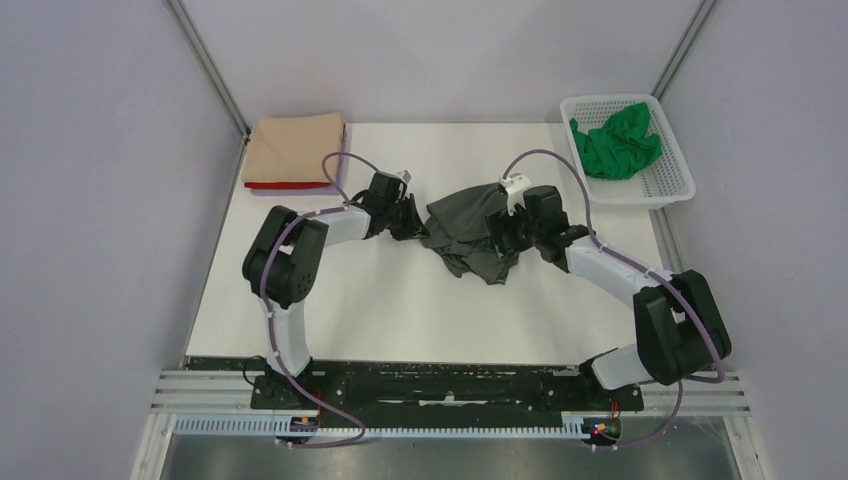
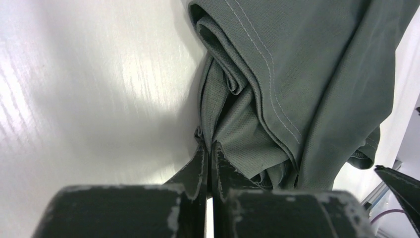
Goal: Fold and stack the t-shirts
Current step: Flatten out the tshirt
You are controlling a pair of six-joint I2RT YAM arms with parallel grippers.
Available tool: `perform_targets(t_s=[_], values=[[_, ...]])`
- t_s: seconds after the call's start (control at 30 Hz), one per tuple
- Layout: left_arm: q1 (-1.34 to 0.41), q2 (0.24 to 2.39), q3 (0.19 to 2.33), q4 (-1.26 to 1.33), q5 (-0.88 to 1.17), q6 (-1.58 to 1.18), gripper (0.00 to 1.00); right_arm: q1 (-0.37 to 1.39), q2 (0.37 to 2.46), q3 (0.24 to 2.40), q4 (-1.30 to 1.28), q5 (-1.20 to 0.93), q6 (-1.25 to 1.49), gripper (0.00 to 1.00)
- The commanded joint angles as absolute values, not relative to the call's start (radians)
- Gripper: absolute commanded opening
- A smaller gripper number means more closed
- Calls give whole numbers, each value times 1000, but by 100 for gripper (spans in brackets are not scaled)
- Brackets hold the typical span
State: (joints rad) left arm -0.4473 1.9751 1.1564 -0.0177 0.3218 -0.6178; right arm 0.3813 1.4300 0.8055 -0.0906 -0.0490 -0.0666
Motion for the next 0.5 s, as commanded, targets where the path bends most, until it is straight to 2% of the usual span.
perform_targets(t_s=[0.0,0.2,0.37,0.47], values=[[-453,1910,1136,-14,289,-594,2,404,1479,834,-81,-106,-38,86],[-453,1890,1129,-21,291,-592,2,422,1503,816,-42,-88,29,75],[-454,1877,1119,-6,298,-576,2,422,1528,786,85,-77,110,53],[-453,1872,1120,-5,297,-570,2,422,1551,785,95,-70,136,49]])
